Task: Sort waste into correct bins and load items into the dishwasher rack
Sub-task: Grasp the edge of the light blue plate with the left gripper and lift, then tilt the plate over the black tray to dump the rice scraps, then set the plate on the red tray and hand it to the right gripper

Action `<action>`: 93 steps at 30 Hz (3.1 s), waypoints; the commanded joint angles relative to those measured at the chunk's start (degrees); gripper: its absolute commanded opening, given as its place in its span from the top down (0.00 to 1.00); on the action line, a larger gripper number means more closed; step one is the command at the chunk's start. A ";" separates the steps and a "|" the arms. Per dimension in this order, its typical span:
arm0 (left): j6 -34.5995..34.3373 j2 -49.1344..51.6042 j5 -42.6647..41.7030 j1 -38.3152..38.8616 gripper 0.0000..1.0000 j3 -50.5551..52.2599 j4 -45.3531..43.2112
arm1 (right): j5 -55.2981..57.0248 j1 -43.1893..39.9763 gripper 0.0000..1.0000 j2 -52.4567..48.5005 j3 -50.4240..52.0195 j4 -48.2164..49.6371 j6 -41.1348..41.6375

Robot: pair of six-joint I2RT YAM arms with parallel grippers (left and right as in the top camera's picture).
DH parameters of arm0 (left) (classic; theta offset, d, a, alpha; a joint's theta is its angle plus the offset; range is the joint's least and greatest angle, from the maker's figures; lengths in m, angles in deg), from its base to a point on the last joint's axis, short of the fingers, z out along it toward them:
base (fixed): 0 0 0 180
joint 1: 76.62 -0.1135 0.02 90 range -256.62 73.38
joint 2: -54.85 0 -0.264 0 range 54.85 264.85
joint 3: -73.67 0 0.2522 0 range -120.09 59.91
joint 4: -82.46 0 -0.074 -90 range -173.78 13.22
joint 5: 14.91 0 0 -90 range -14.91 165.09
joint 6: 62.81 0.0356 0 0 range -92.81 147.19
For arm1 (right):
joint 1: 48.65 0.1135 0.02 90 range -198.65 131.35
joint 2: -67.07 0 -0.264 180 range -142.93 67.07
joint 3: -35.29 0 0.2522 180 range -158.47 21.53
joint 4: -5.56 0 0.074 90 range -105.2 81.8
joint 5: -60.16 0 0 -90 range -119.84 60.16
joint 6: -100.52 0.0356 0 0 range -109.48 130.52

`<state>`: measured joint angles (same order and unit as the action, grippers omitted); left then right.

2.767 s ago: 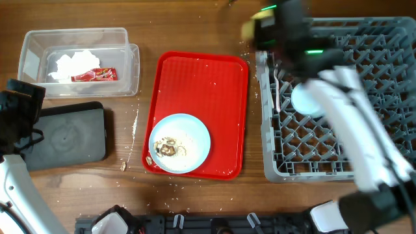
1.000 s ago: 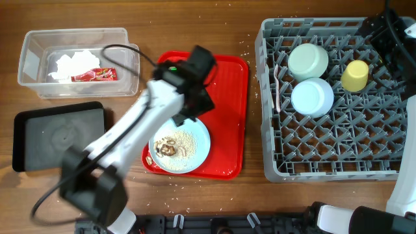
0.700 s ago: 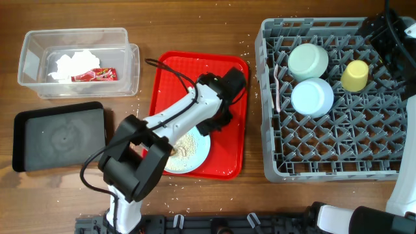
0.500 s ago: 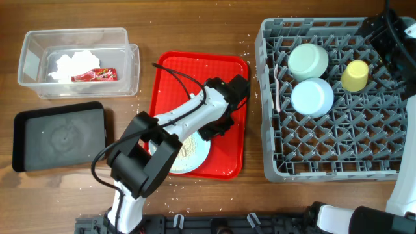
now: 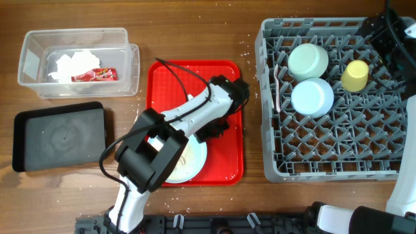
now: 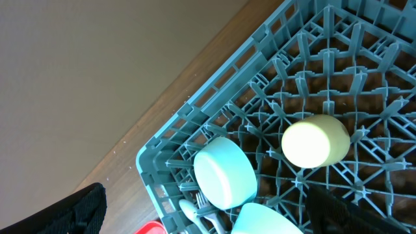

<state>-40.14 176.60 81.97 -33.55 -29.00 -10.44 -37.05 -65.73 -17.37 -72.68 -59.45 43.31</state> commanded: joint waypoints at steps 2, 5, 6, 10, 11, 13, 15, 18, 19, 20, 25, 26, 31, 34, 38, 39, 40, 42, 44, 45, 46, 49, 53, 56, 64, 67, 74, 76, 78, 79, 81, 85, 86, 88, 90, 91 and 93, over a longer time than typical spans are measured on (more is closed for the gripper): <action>2.62 0.61 7.26 -0.22 0.96 -6.91 6.58 | 1.01 -0.15 0.00 -0.52 -0.24 0.17 0.39; 3.85 0.61 10.14 -0.22 0.96 -9.92 10.36 | 1.01 -0.15 0.00 -0.52 -0.24 0.17 0.39; 4.37 0.61 10.43 -0.28 0.96 -10.38 10.84 | 0.98 -0.15 0.00 -0.52 -0.24 0.17 0.39; 4.37 0.61 14.82 -3.34 0.96 -13.11 16.33 | 0.98 -0.15 0.00 -0.52 -0.24 0.17 0.37; 4.37 0.61 15.74 -4.57 0.96 -13.92 17.33 | 1.01 -0.15 0.00 -0.52 -0.24 0.17 0.42; 4.39 0.59 18.64 -8.44 0.96 -16.41 19.96 | 0.98 -0.15 0.00 -0.55 -0.24 0.17 0.39; 5.64 0.50 20.31 -12.68 0.96 -18.84 21.49 | 0.98 -0.15 0.00 -0.55 -0.24 0.17 0.39; 9.97 0.37 21.46 -21.66 0.96 -23.54 21.14 | 0.98 -0.15 0.00 -0.52 -0.24 0.17 0.37; 10.62 0.26 21.73 -24.30 0.96 -25.33 21.22 | 1.01 -0.15 0.00 -0.52 -0.24 0.17 0.37; 11.69 0.07 21.75 -27.61 0.96 -27.82 21.18 | 1.01 -0.15 0.00 -0.52 -0.24 0.17 0.37; 13.62 -0.48 20.33 -41.83 0.96 -35.45 17.88 | 1.01 -0.15 0.00 -0.52 -0.24 0.17 0.39; 14.88 -0.57 17.94 -44.65 0.96 -35.45 16.00 | 1.01 -0.15 0.00 -0.52 -0.24 0.17 0.39; 16.98 -0.57 1.51 -57.42 0.96 -35.45 10.84 | 0.98 -0.15 0.00 -0.52 -0.24 0.17 0.37; 20.57 -0.57 -10.71 -64.06 0.96 -35.45 9.05 | 0.98 -0.15 0.00 -0.52 -0.24 0.17 0.39; 28.09 -0.57 -26.69 -71.60 0.96 -35.45 10.88 | 0.98 -0.15 0.00 -0.52 -0.24 0.17 0.39; 28.57 -0.57 -29.68 -73.50 0.96 -35.45 12.46 | 1.01 -0.15 0.00 -0.52 -0.24 0.17 0.39; 29.94 -0.57 -32.44 -75.06 0.96 -35.45 13.29 | 0.98 -0.15 0.00 -0.52 -0.24 0.17 0.39; 34.18 -0.57 -37.42 -78.47 0.96 -35.45 13.77 | 1.01 -0.15 0.00 -0.52 -0.24 0.17 0.39; 36.46 -0.57 -41.72 -82.23 0.96 -35.39 14.91 | 0.98 -0.15 0.00 -0.55 -0.24 0.17 0.39; 38.40 -0.57 -45.29 -83.73 0.96 -35.39 15.52 | 1.01 -0.15 0.00 -0.55 -0.24 0.17 0.37; 39.08 -0.57 -46.75 -85.18 0.96 -35.36 15.93 | 0.98 -0.15 0.00 -0.55 -0.24 0.17 0.39; 45.57 -0.57 -53.86 -89.81 0.96 -34.32 18.82 | 0.98 -0.15 0.00 -0.55 -0.24 0.17 0.39; 50.86 -0.50 -57.31 -94.88 0.96 -32.30 21.42 | 0.98 -0.15 0.00 -0.52 -0.24 0.17 0.39; 55.56 -0.42 -63.19 -97.33 0.96 -30.77 23.15 | 0.98 -0.15 0.00 -0.52 -0.24 0.17 0.37; 66.79 -0.46 -77.40 -99.23 0.96 -16.74 23.17 | 1.01 -0.15 0.00 -0.55 -0.24 0.17 0.39; 68.35 -0.72 -77.57 -99.34 0.96 -15.02 23.30 | 1.01 -0.15 0.00 -0.52 -0.24 0.17 0.37; 69.16 -4.79 -76.65 -100.67 0.96 -13.14 23.28 | 0.98 -0.15 0.00 -0.55 -0.24 0.17 0.37; 68.22 -7.17 -76.00 -100.54 0.96 -12.59 23.30 | 0.98 -0.15 0.00 -0.52 -0.24 0.17 0.37; 68.39 -10.08 -75.32 -100.02 0.96 -12.44 22.67 | 0.98 -0.15 0.00 -0.52 -0.24 0.17 0.39; 68.17 -11.45 -73.46 -99.80 0.96 -12.20 23.30 | 0.98 -0.15 0.00 -0.52 -0.24 0.17 0.37; 68.17 -13.07 -70.34 -99.51 0.96 -12.13 23.23 | 0.98 -0.15 0.00 -0.52 -0.24 0.17 0.37; 66.42 -15.78 -61.44 -93.77 0.96 -11.96 23.26 | 0.98 -0.15 0.00 -0.52 -0.24 0.17 0.37; 66.42 -16.94 -60.15 -91.25 0.96 -11.69 23.26 | 0.98 -0.15 0.00 -0.52 -0.24 0.17 0.39; 66.47 -22.25 -58.93 -78.66 0.96 -10.71 22.64 | 1.01 -0.15 0.00 -0.52 -0.24 0.17 0.39; 64.70 -24.22 -55.30 -68.54 0.96 -10.71 19.69 | 0.98 -0.15 0.00 -0.52 -0.24 0.17 0.39; 59.34 -24.48 -50.51 -61.77 0.96 -10.71 17.53 | 1.01 -0.15 0.00 -0.55 -0.24 0.17 0.39; 51.58 -24.46 -44.52 -51.15 0.96 -10.69 13.64 | 0.98 -0.15 0.00 -0.52 -0.24 0.17 0.39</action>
<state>21.91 153.43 27.83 -95.14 -39.95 6.10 -36.89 -65.73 -17.37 -72.68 -59.38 43.31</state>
